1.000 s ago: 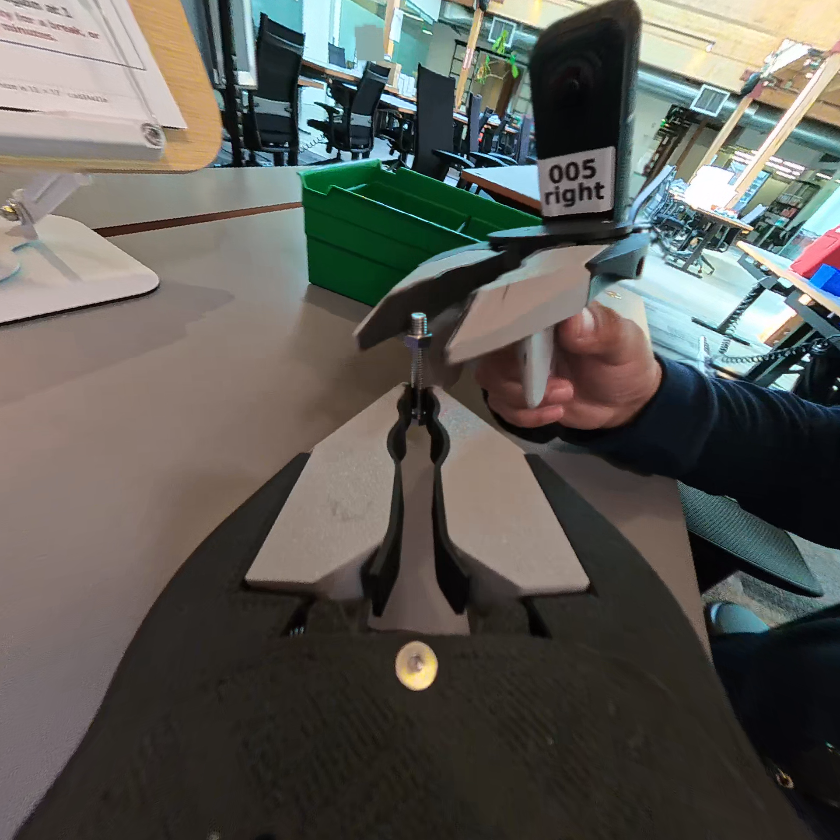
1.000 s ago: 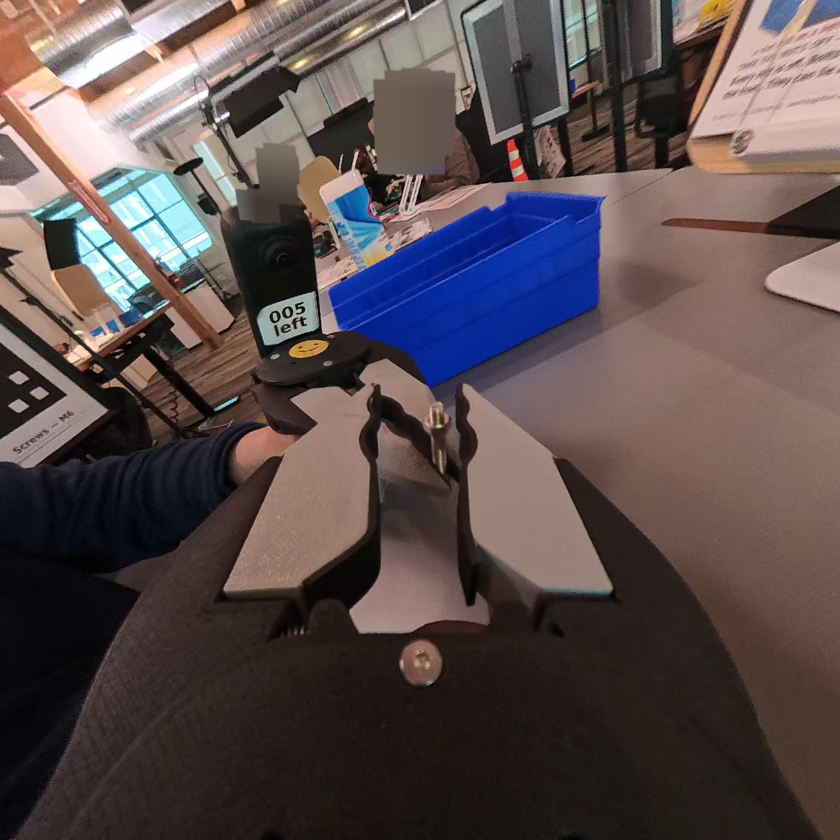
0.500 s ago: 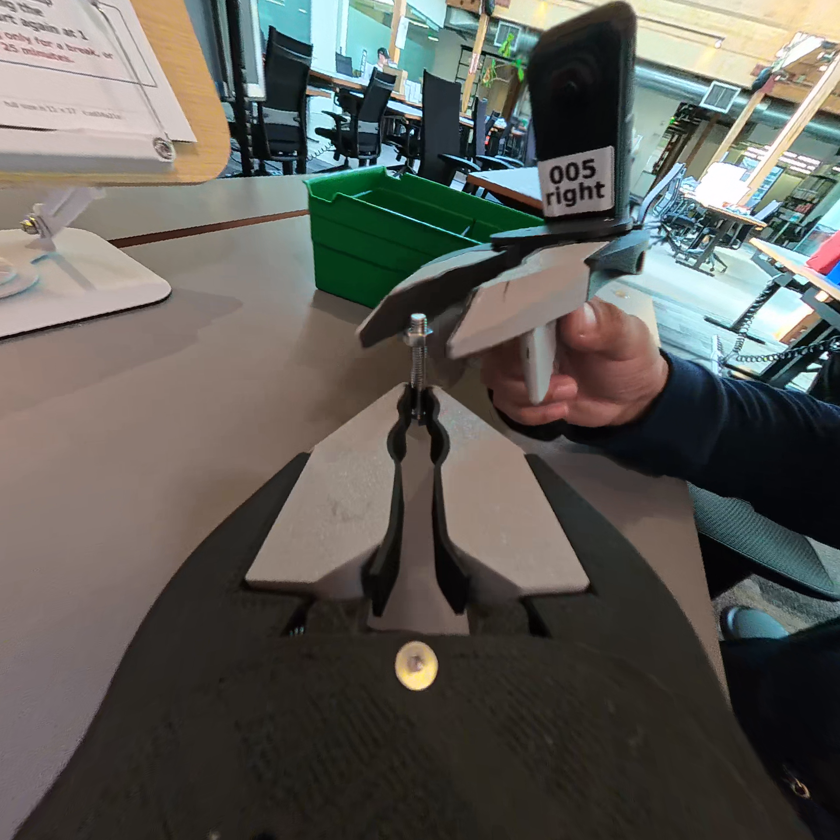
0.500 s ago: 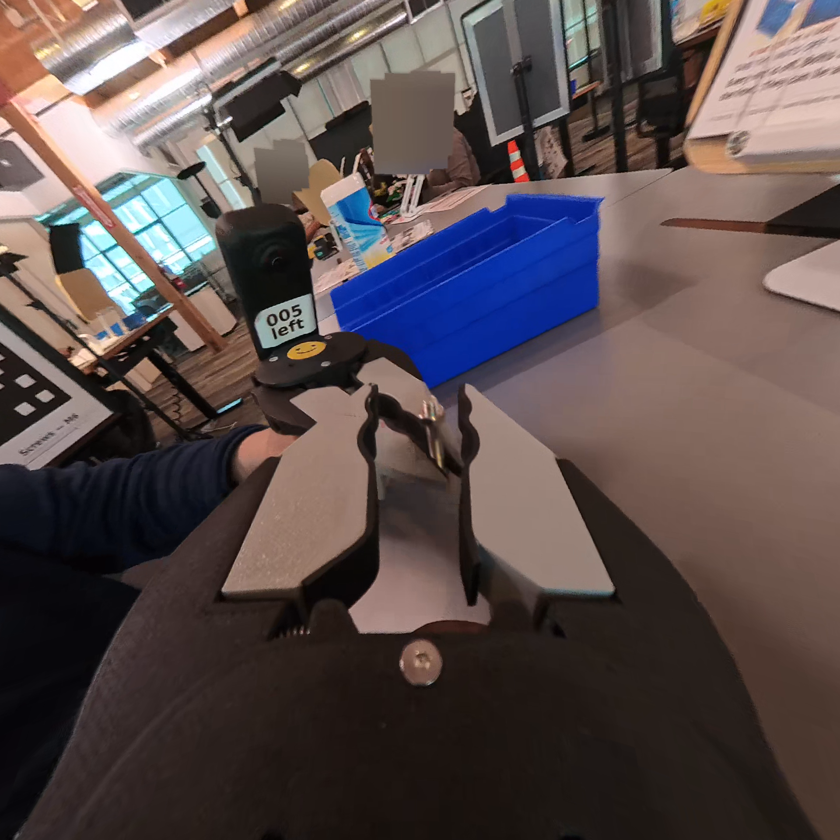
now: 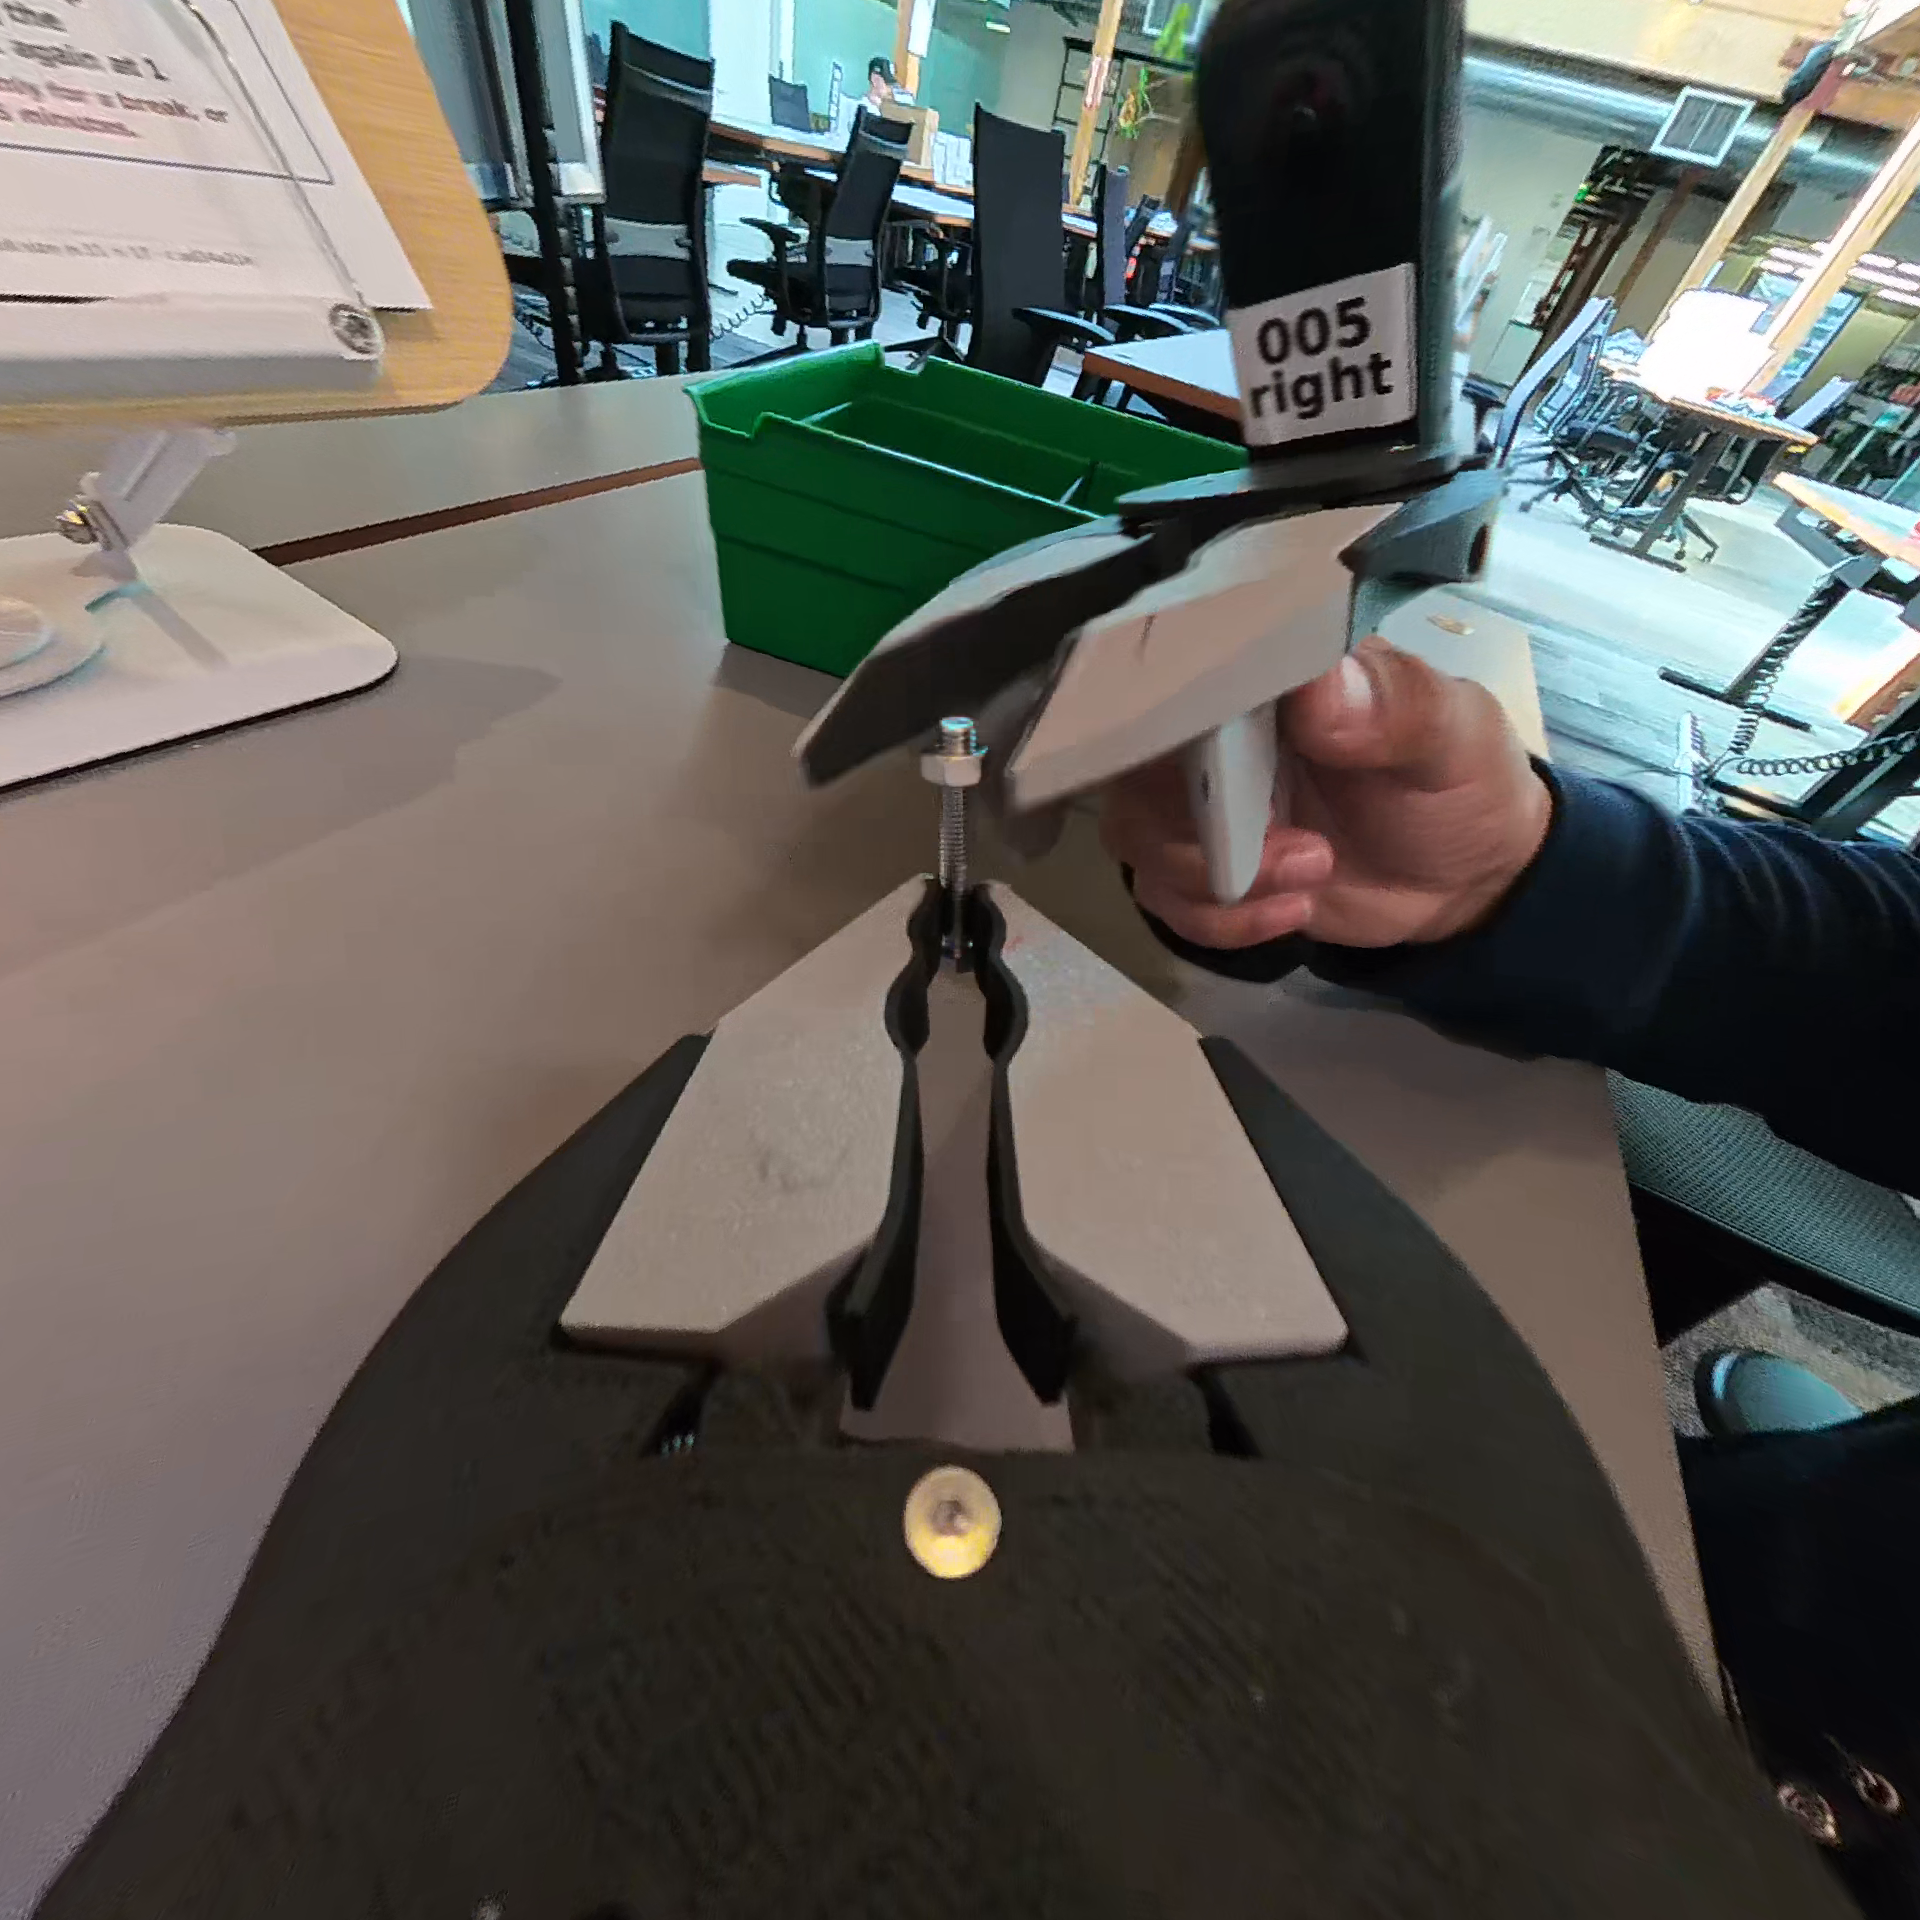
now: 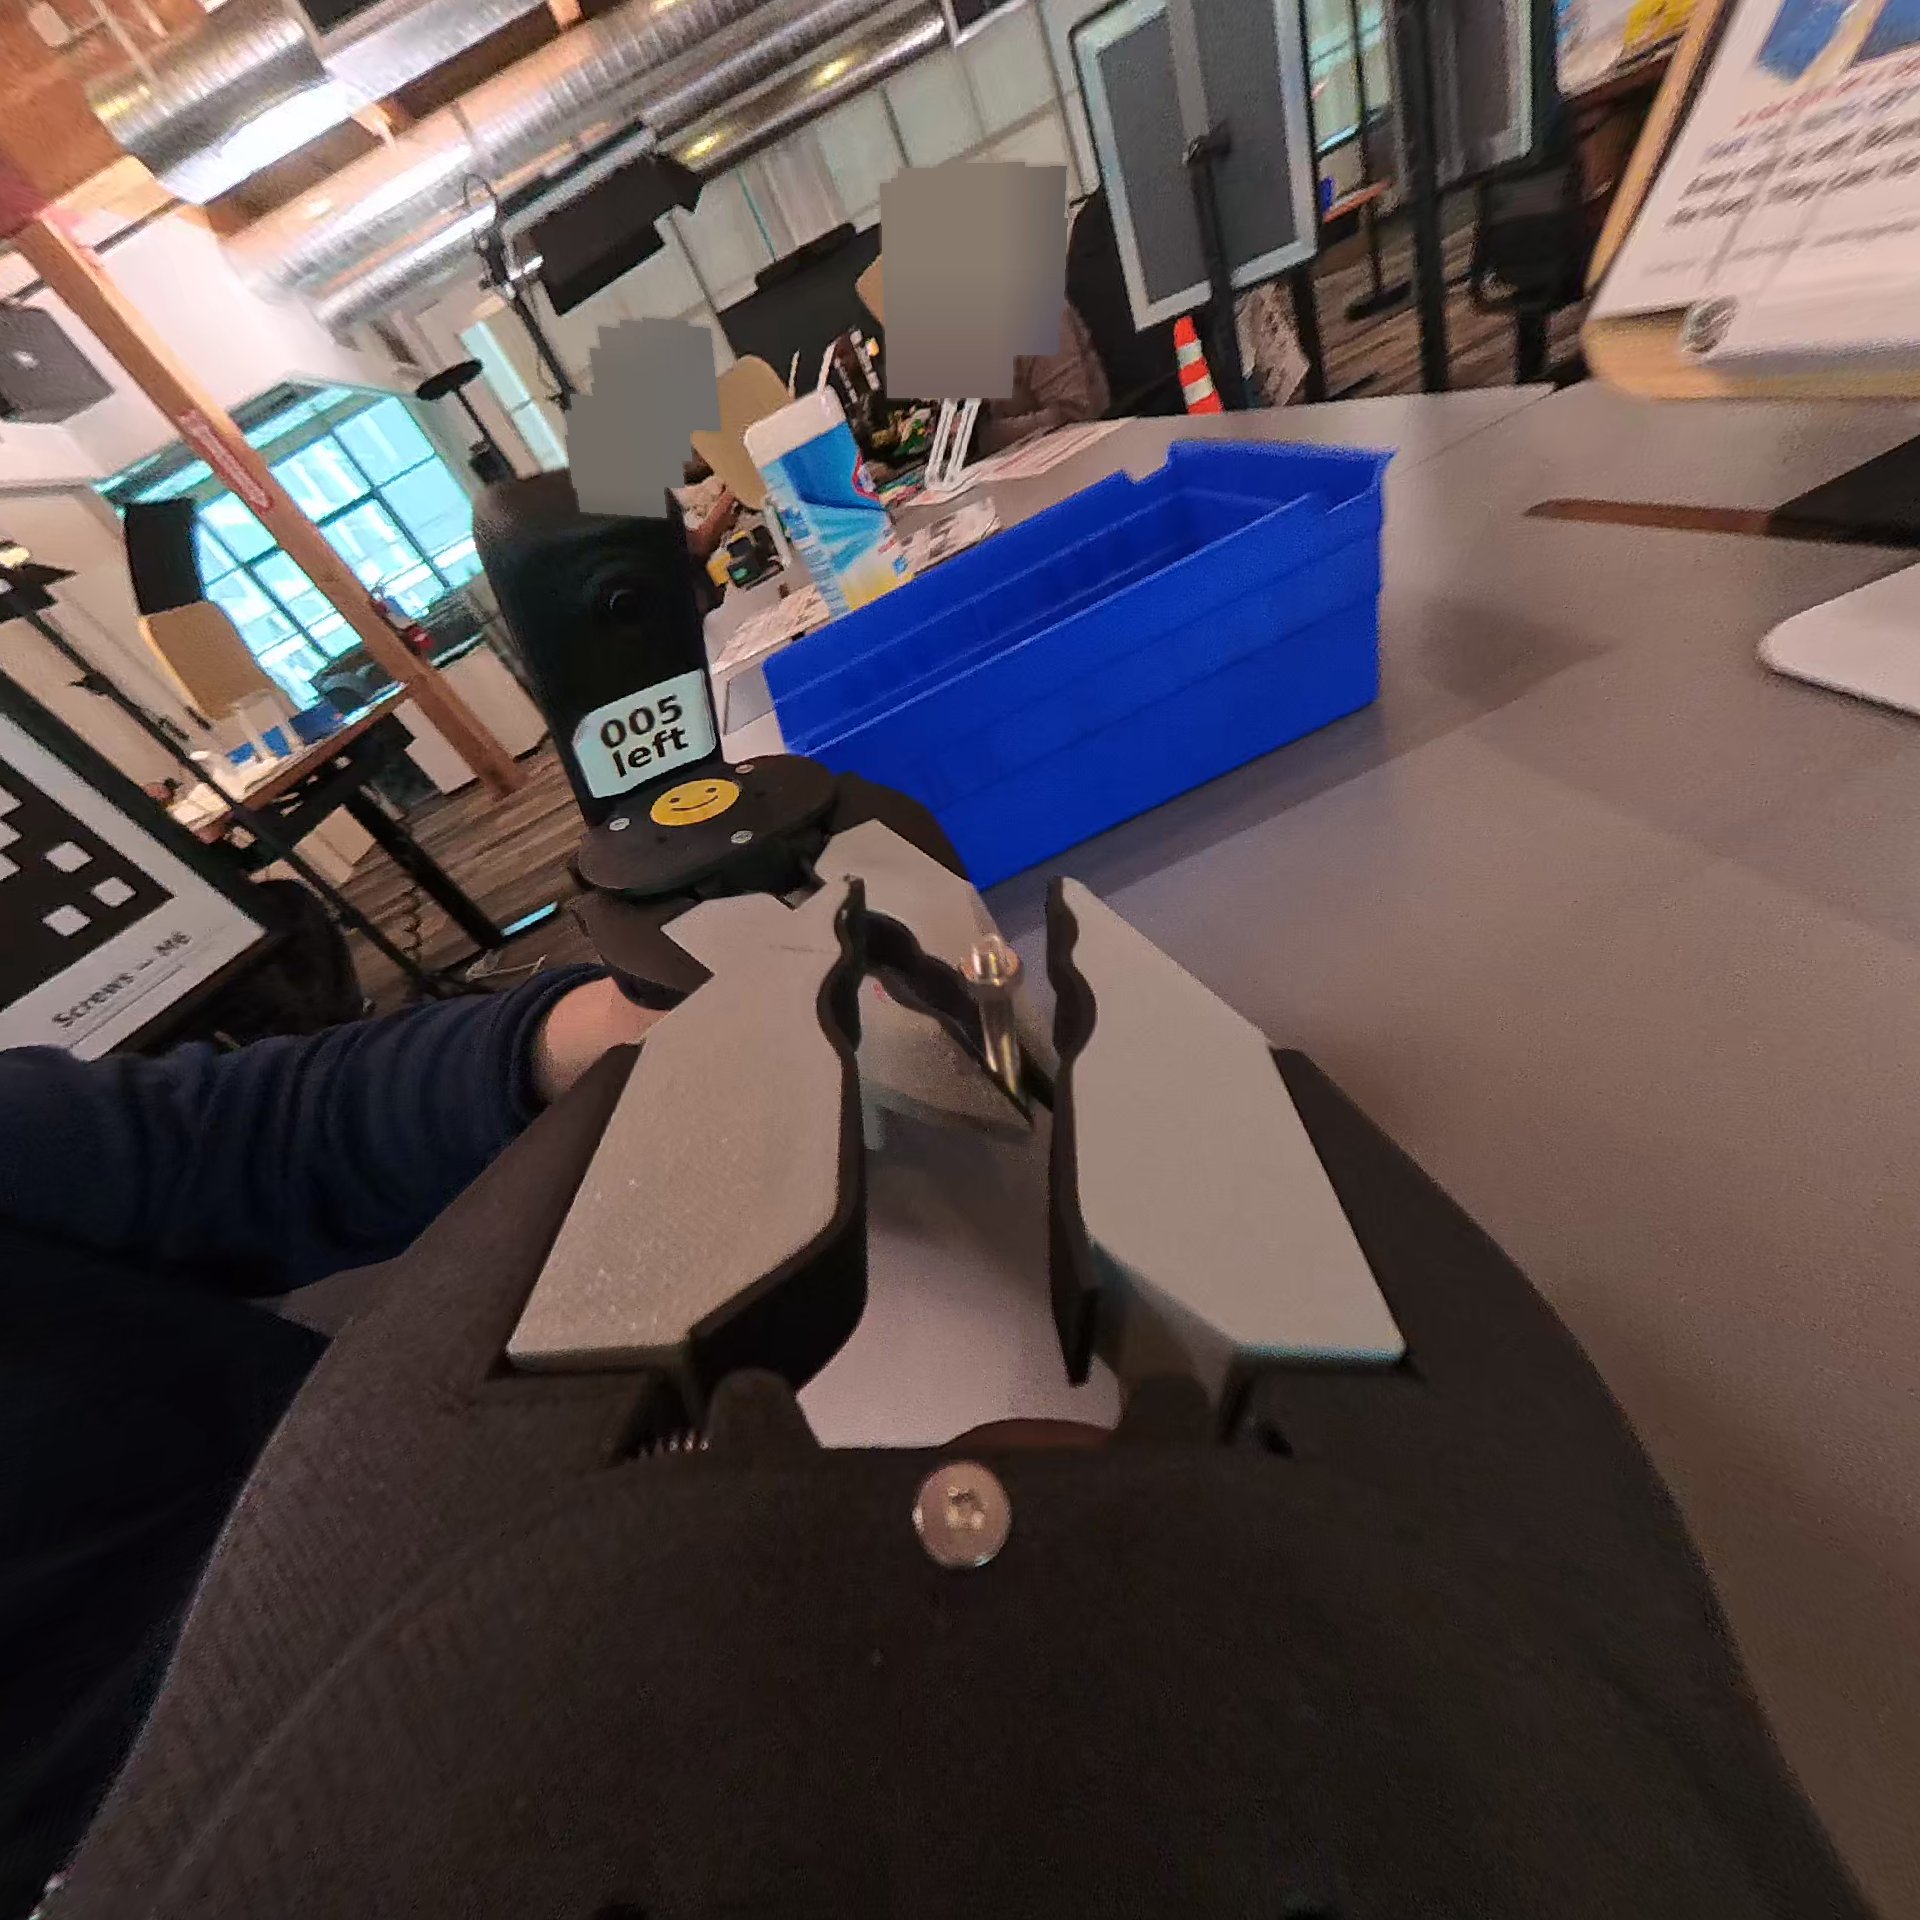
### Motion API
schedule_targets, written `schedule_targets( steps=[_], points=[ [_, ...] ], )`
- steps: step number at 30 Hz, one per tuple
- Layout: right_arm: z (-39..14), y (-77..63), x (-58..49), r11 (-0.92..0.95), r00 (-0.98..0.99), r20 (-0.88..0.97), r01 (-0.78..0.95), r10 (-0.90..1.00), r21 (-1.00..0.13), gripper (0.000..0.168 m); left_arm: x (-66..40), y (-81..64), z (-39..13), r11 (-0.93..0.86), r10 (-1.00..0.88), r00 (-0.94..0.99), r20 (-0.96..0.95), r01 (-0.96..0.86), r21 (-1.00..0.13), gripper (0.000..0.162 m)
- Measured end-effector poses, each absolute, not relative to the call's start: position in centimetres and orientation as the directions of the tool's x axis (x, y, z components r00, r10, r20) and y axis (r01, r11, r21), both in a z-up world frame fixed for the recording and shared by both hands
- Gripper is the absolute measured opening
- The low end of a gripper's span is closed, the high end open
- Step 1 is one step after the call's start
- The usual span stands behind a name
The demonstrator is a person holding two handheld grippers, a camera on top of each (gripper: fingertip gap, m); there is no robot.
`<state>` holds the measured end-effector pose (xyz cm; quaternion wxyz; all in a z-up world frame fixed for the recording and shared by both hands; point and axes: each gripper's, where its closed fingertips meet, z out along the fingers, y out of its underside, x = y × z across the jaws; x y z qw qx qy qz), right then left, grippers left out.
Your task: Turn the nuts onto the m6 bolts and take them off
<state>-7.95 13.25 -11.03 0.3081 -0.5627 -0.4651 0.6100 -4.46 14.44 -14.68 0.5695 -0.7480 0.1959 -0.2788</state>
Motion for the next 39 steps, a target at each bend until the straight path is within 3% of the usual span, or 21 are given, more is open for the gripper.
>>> schedule_targets(
  steps=[7,14,22,29,39],
  points=[
    [-10.7,14.3,-6.4,-0.389,-0.179,-0.407,0.126,0.896,-0.913,0.019,-5.7,14.7,-14.4,-0.273,-0.581,0.785,0.217,0.063,-0.96,0.003],
    [-11.3,12.0,-8.6,-0.37,-0.21,-0.401,0.171,0.892,-0.913,0.033,-4.1,14.4,-14.6,-0.258,-0.62,0.767,0.167,0.002,-0.966,0.003],
    [-11.0,14.3,-6.2,-0.378,-0.174,-0.4,0.146,0.9,-0.914,0.019,-5.4,14.5,-14.3,-0.249,-0.592,0.788,0.17,0.022,-0.968,0.003],
    [-11.5,11.9,-8.5,-0.36,-0.216,-0.395,0.184,0.893,-0.914,0.029,-4.1,14.3,-14.8,-0.253,-0.623,0.769,0.142,-0.026,-0.967,0.004],
    [-11.2,13.1,-7.1,-0.372,-0.209,-0.404,0.178,0.89,-0.911,0.023,-4.7,14.5,-14.8,-0.259,-0.603,0.784,0.148,-0.017,-0.966,0.003]
  ],
)
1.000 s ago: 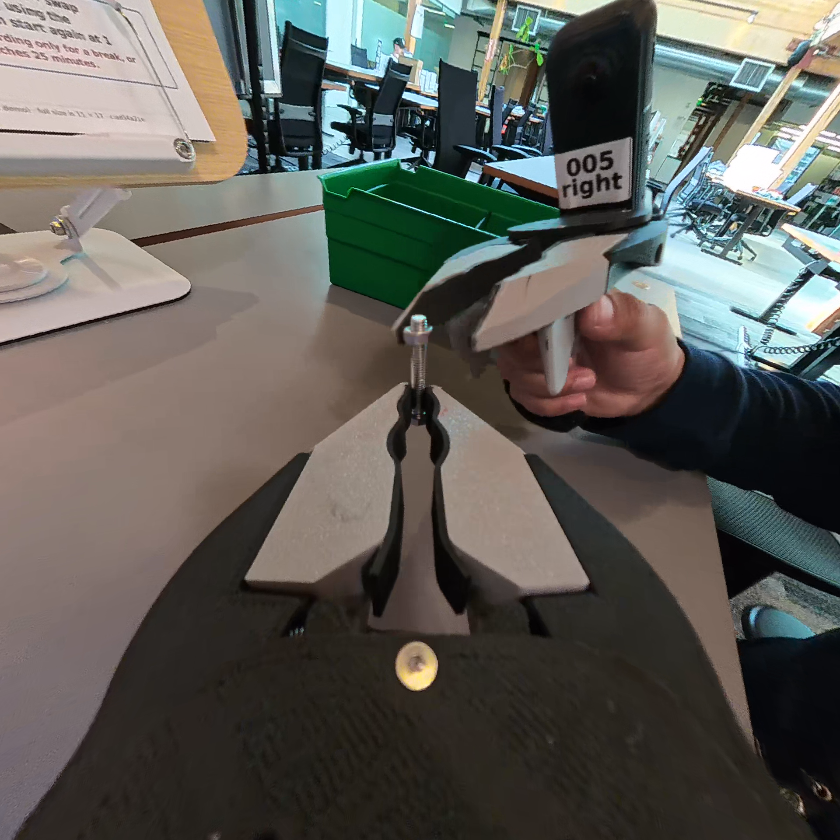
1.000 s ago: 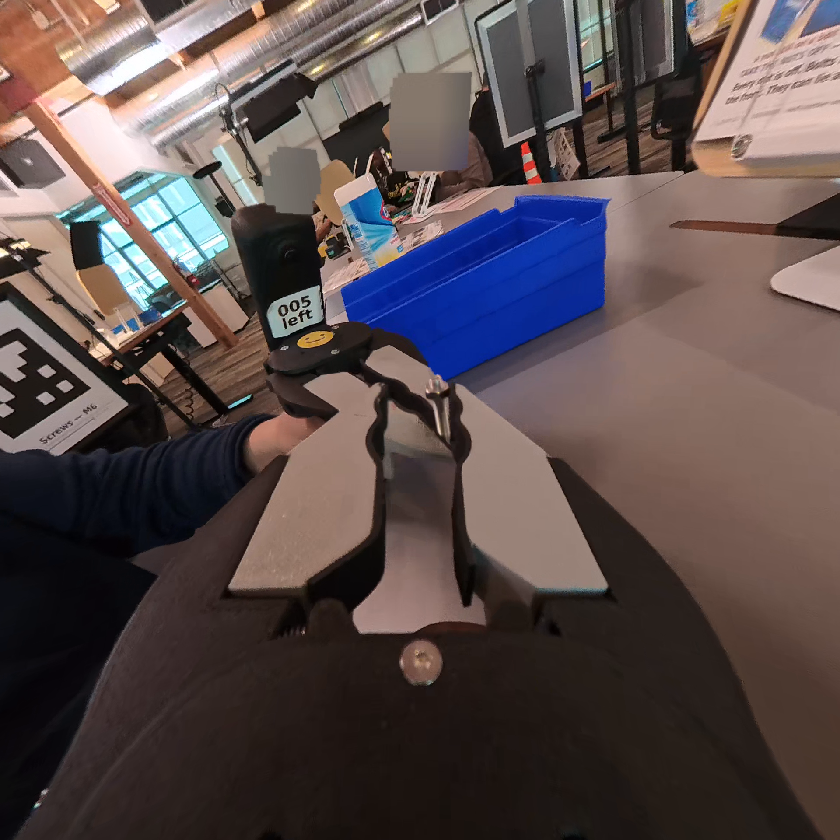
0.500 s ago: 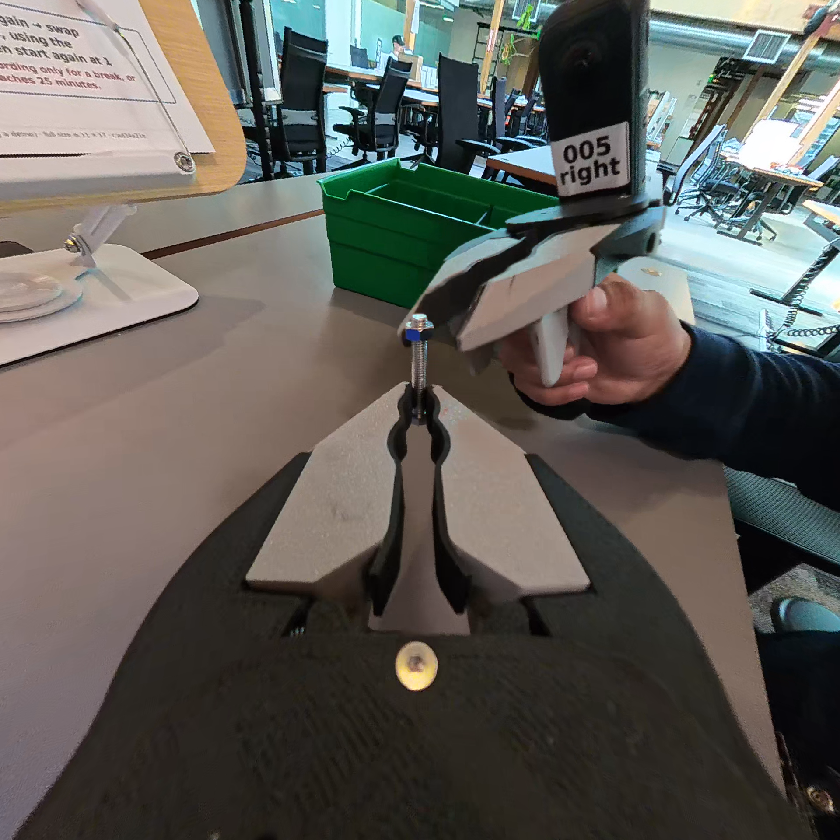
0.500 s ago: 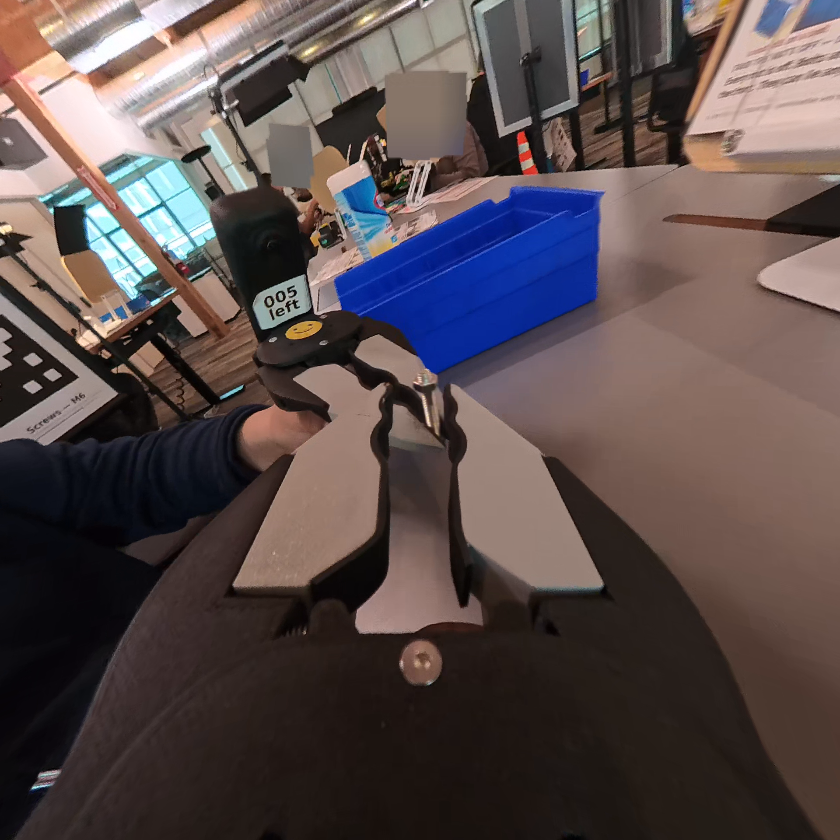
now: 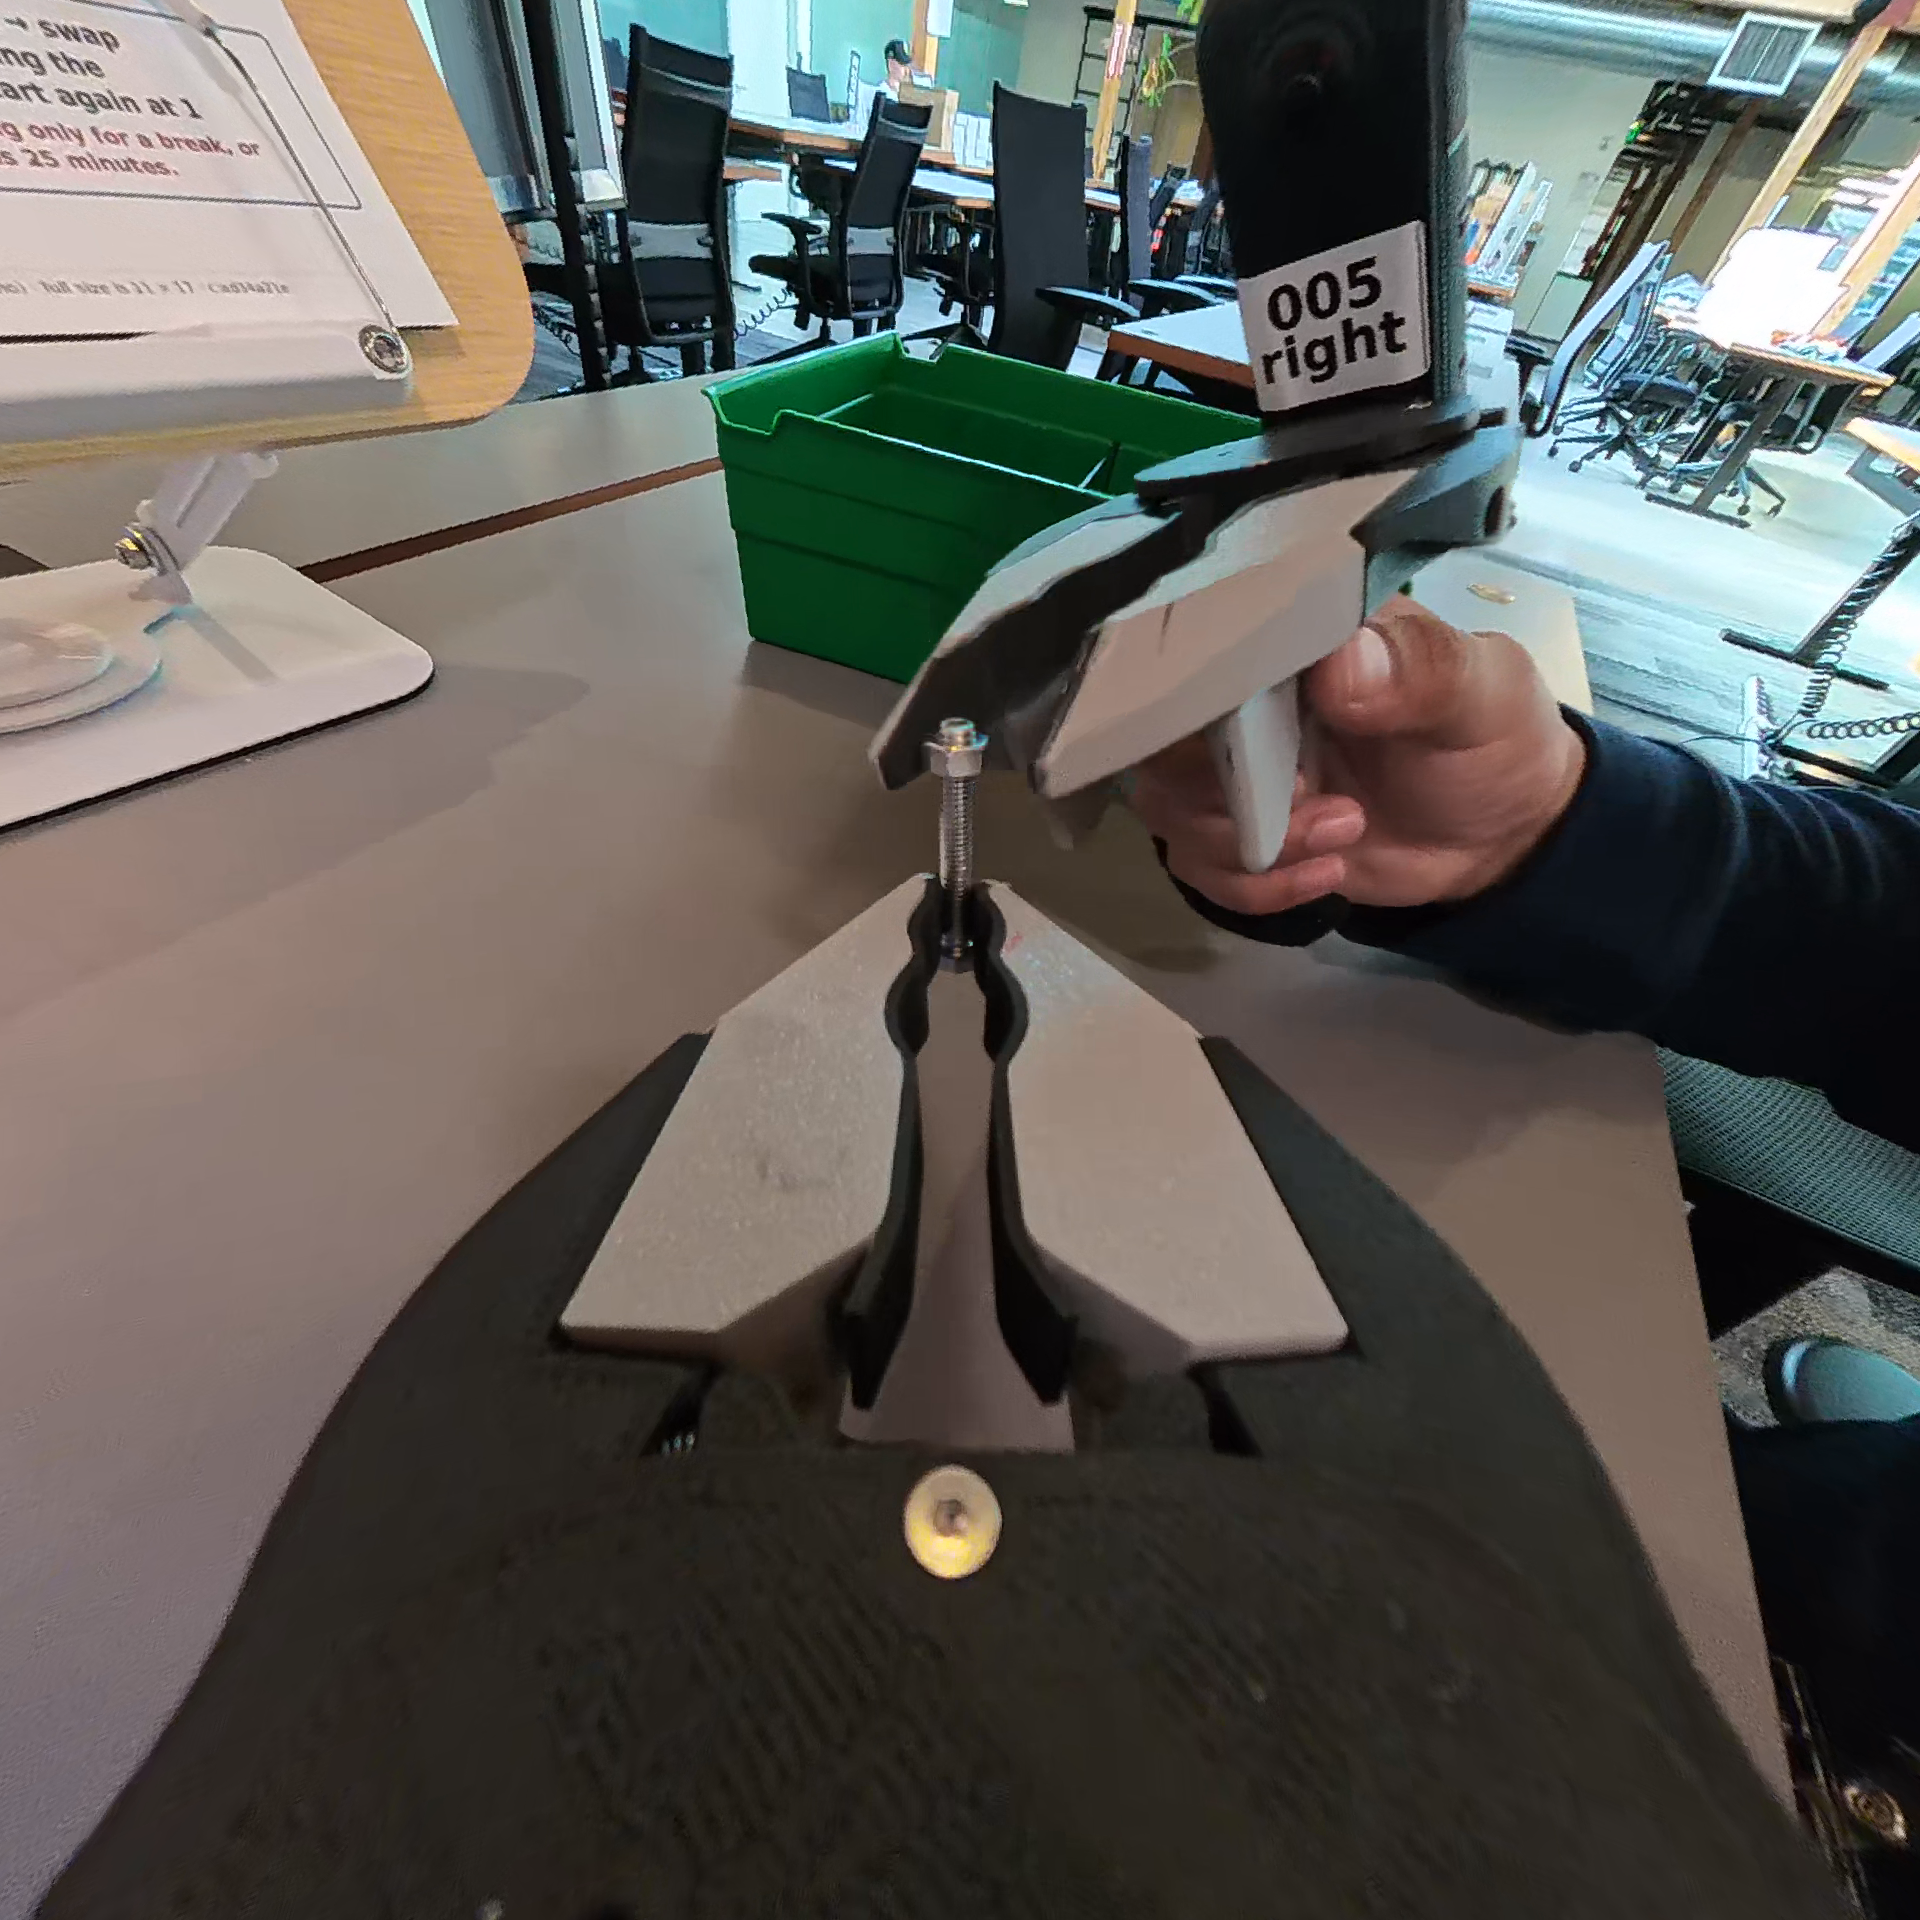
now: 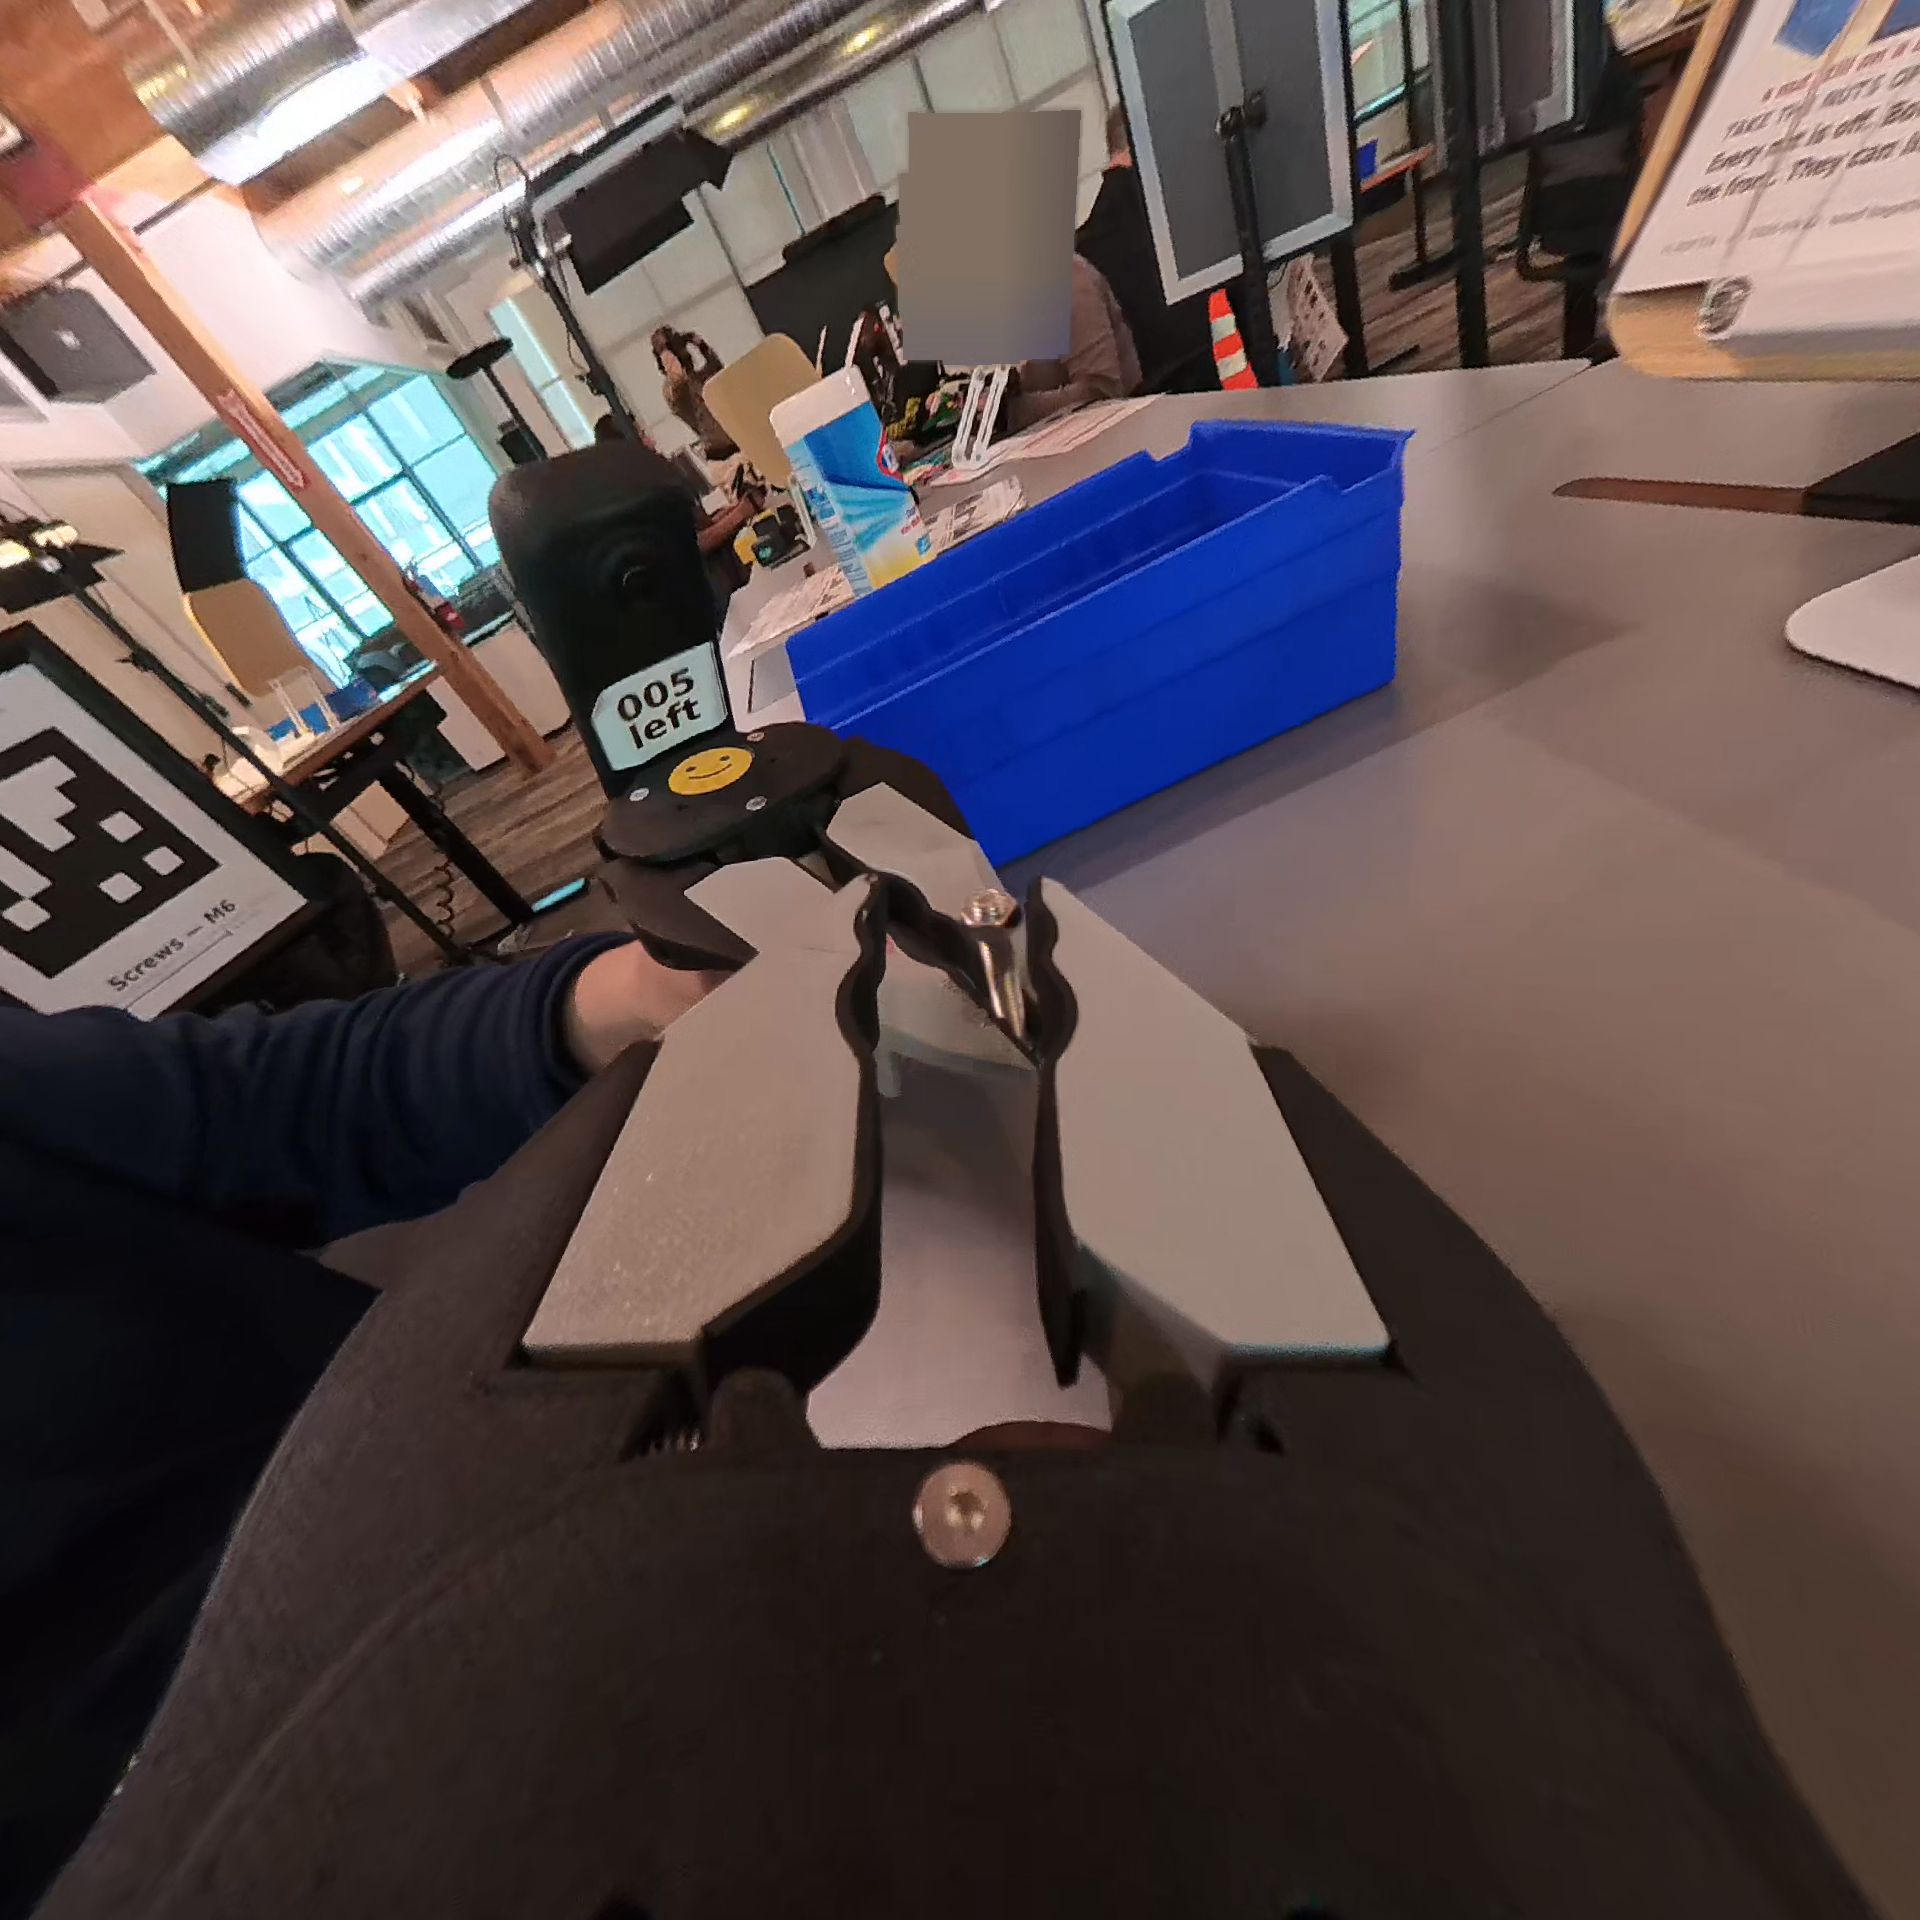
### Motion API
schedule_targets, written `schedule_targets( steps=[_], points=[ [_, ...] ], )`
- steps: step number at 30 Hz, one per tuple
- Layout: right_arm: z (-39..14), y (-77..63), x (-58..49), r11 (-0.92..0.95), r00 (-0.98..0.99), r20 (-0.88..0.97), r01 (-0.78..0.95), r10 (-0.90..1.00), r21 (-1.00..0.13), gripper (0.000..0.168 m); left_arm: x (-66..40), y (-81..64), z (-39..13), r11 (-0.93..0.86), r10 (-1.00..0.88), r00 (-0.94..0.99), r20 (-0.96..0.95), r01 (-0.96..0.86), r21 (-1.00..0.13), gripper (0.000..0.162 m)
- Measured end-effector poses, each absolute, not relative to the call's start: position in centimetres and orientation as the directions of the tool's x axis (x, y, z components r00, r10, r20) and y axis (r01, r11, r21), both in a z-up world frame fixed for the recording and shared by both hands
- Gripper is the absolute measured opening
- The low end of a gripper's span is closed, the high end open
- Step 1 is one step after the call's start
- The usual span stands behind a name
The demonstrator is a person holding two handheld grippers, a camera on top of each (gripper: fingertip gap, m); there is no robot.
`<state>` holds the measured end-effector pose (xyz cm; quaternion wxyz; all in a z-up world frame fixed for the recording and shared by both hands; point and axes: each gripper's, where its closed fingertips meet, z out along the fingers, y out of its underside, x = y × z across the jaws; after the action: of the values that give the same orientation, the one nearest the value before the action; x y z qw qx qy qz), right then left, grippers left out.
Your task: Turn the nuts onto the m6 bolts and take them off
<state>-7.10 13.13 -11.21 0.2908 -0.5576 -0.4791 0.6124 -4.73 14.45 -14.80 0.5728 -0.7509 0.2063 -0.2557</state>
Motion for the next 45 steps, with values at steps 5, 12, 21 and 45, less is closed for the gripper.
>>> schedule_targets(
  steps=[5,12,21,45],
  points=[
    [-12.1,13.2,-7.5,-0.338,-0.159,-0.375,0.215,0.913,-0.916,0.007,-4.2,14.2,-15.2,-0.26,-0.616,0.776,0.137,-0.036,-0.965,0.004],
    [-12.2,13.9,-7.0,-0.397,-0.151,-0.436,0.231,0.887,-0.888,0.007,-4.3,14.0,-14.3,-0.199,-0.618,0.78,0.098,-0.034,-0.979,0.005],
    [-11.8,13.4,-7.0,-0.444,-0.191,-0.486,0.225,0.853,-0.867,0.007,-4.4,13.8,-13.9,-0.259,-0.647,0.725,0.236,0.081,-0.962,0.004],
    [-12.0,12.4,-7.2,-0.456,-0.235,-0.509,0.244,0.828,-0.856,0.007,-3.7,13.6,-14.4,-0.294,-0.668,0.699,0.254,0.066,-0.954,0.003]
  ],
)
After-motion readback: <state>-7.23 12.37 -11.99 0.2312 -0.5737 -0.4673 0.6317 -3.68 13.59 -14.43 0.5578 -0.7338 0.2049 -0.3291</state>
